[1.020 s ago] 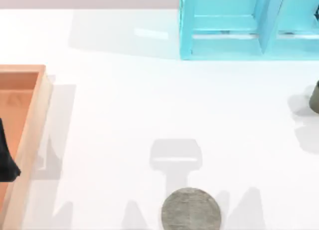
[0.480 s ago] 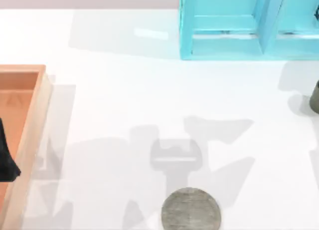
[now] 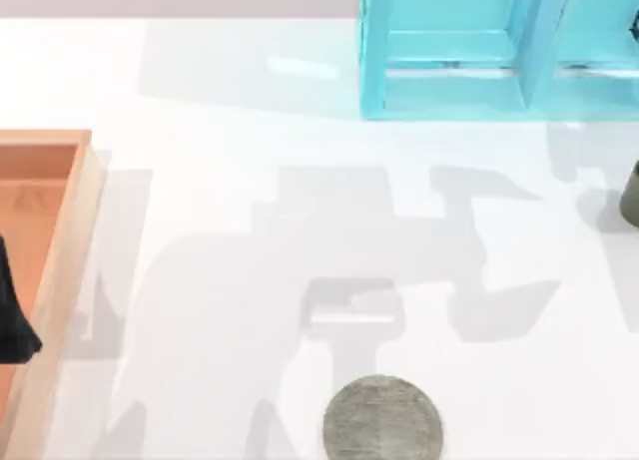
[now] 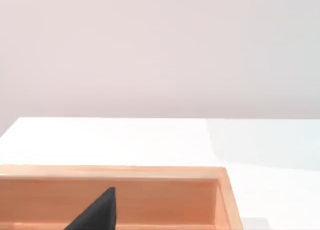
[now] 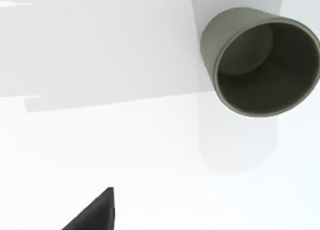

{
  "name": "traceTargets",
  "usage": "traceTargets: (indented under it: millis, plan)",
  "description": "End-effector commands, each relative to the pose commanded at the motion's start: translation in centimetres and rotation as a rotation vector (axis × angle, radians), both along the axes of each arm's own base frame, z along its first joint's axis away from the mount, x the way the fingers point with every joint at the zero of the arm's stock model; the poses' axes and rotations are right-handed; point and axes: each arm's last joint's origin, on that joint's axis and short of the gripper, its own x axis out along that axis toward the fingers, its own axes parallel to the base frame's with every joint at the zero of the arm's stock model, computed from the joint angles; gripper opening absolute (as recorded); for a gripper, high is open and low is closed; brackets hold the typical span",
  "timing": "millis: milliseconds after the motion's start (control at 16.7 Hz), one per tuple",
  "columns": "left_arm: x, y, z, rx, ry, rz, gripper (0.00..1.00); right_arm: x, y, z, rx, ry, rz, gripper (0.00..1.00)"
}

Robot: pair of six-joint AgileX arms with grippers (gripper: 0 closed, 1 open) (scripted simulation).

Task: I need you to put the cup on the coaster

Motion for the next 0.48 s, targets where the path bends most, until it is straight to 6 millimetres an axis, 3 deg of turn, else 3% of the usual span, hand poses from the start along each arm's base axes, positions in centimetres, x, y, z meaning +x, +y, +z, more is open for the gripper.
traceTargets:
  millis: [180,480]
  plan:
    - [0.0,0.0,0.0,0.0,0.0,0.0,1.0,1.4,0.0,-2.1,0.031,0.072,0.074,1.0]
    - [0.0,0.0,0.0,0.0,0.0,0.0,1.0,1.8,-0.1,-2.5,0.038,0.079,0.093,1.0]
